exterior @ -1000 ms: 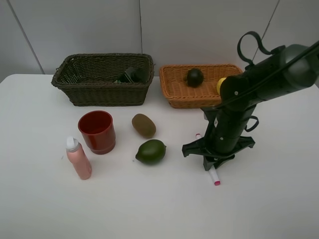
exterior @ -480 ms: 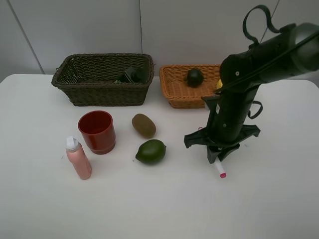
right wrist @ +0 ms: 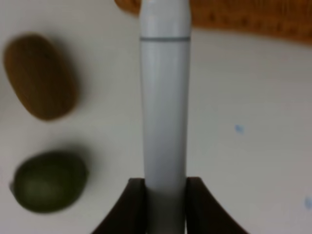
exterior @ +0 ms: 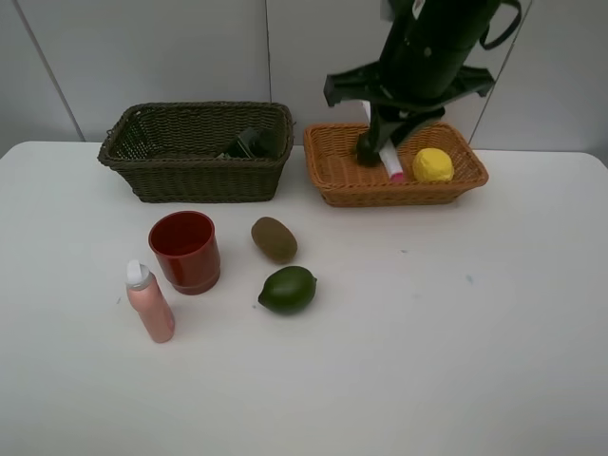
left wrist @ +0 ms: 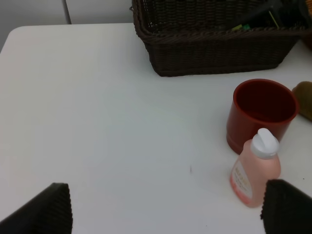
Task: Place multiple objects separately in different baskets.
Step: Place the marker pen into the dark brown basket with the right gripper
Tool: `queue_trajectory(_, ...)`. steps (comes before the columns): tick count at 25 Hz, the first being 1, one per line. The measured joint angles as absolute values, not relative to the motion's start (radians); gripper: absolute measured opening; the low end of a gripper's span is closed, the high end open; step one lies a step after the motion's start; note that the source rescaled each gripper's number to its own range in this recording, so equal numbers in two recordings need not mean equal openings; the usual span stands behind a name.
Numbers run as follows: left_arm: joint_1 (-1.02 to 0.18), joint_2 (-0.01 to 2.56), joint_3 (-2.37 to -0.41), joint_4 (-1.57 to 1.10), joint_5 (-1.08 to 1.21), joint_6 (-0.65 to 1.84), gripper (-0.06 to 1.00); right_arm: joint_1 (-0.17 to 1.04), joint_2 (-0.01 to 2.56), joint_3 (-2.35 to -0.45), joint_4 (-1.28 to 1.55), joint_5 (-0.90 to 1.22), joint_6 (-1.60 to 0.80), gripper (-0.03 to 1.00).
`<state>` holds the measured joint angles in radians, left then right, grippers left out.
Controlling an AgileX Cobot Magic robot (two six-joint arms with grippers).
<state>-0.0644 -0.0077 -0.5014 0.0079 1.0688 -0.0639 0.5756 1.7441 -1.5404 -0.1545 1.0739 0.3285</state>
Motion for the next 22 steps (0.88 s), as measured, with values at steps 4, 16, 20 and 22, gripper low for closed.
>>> queue_trajectory(4, -0.064, -0.008, -0.501, 0.008, 1.069, -0.064, 1.00, 0.603, 1.798, -1.706, -0.196, 1.020, 0.264, 0.00)
queue_trajectory(16, -0.064, -0.008, -0.501, 0.008, 1.069, -0.064, 1.00, 0.674, 2.249, -2.214, -0.103, 0.767, -0.115, 0.00)
queue_trajectory(20, -0.064, -0.008, -0.501, 0.008, 1.069, -0.064, 1.00, 0.684, 2.388, -2.312, -0.020, 0.672, -0.193, 0.00)
queue_trajectory(22, -0.064, -0.008, -0.501, 0.008, 1.069, -0.064, 1.00, 0.692, 2.442, -2.340, 0.016, 0.623, -0.221, 0.00)
